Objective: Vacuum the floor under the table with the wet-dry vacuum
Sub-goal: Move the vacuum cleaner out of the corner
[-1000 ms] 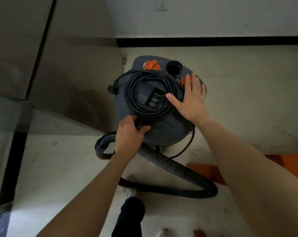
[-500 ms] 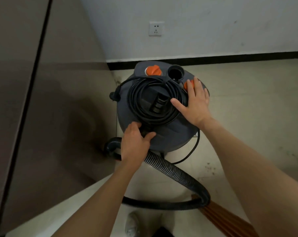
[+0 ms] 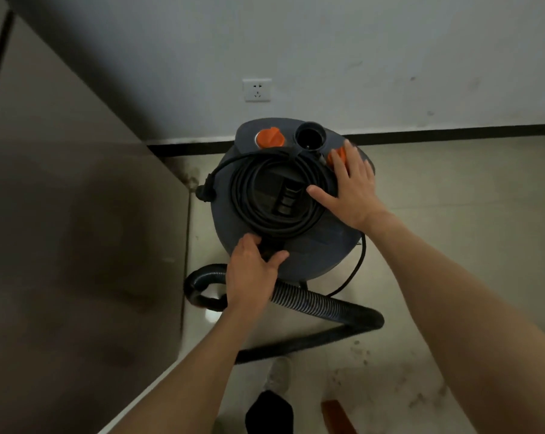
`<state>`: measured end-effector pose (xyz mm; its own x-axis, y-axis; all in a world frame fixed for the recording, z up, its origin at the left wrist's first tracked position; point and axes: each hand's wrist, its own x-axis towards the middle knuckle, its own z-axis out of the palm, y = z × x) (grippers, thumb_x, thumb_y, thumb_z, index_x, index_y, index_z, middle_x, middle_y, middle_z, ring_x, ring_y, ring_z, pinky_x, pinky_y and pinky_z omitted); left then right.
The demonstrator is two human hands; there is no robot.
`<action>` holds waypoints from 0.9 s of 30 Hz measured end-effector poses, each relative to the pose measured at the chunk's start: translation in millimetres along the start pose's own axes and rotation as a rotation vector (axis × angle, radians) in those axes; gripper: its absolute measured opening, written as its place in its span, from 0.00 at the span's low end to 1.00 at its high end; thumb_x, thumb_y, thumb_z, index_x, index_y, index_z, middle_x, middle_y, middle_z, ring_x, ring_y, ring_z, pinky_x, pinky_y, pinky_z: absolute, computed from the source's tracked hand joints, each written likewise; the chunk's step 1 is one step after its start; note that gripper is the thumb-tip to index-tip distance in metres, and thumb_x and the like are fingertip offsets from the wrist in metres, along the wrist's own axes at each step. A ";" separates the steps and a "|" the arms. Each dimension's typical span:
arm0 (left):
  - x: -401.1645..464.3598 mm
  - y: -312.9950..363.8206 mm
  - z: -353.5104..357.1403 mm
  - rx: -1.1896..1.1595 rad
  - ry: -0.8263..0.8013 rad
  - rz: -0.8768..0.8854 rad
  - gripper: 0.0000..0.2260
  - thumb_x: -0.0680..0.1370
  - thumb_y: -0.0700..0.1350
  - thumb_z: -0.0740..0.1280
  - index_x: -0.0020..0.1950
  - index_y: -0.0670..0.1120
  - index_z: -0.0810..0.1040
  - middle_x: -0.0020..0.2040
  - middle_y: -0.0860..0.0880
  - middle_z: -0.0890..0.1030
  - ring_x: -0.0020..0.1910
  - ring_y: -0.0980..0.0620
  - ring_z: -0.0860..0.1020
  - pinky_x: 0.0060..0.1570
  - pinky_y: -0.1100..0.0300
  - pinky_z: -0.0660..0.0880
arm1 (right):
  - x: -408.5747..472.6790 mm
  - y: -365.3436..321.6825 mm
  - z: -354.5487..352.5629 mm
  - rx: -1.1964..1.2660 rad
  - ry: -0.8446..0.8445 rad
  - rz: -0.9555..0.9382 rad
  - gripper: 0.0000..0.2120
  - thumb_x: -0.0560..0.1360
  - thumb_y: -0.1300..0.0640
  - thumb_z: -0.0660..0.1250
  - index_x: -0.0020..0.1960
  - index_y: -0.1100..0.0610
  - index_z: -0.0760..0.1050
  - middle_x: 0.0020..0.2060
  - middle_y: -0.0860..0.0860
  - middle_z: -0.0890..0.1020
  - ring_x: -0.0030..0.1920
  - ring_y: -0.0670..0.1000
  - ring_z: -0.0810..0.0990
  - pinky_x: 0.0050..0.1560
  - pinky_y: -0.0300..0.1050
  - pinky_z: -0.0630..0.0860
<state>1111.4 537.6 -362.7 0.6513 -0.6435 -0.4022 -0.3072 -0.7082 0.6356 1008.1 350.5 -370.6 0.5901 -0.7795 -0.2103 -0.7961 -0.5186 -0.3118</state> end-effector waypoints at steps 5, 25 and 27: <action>26.3 34.6 11.0 0.005 0.051 -0.019 0.21 0.73 0.52 0.71 0.59 0.41 0.73 0.54 0.45 0.78 0.56 0.47 0.76 0.52 0.53 0.73 | 37.6 20.7 -15.3 0.010 -0.013 -0.016 0.41 0.75 0.33 0.56 0.78 0.56 0.49 0.77 0.55 0.42 0.77 0.54 0.40 0.76 0.52 0.39; 106.7 131.3 55.5 -0.090 0.073 -0.108 0.19 0.71 0.50 0.73 0.56 0.41 0.75 0.52 0.45 0.79 0.54 0.48 0.76 0.51 0.56 0.73 | 150.3 88.4 -68.7 -0.005 -0.122 -0.089 0.44 0.72 0.29 0.53 0.78 0.53 0.48 0.77 0.55 0.41 0.77 0.54 0.38 0.74 0.50 0.38; 105.5 141.5 60.0 -0.106 0.090 -0.169 0.19 0.71 0.49 0.73 0.57 0.40 0.75 0.53 0.45 0.79 0.55 0.47 0.76 0.52 0.56 0.73 | 153.8 91.0 -71.8 -0.001 -0.141 -0.112 0.45 0.71 0.28 0.51 0.78 0.53 0.48 0.77 0.55 0.41 0.77 0.53 0.38 0.74 0.51 0.38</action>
<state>1095.0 352.1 -354.8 0.7481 -0.4866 -0.4512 -0.1169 -0.7660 0.6322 1016.8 158.2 -364.8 0.6879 -0.6599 -0.3024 -0.7246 -0.5995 -0.3400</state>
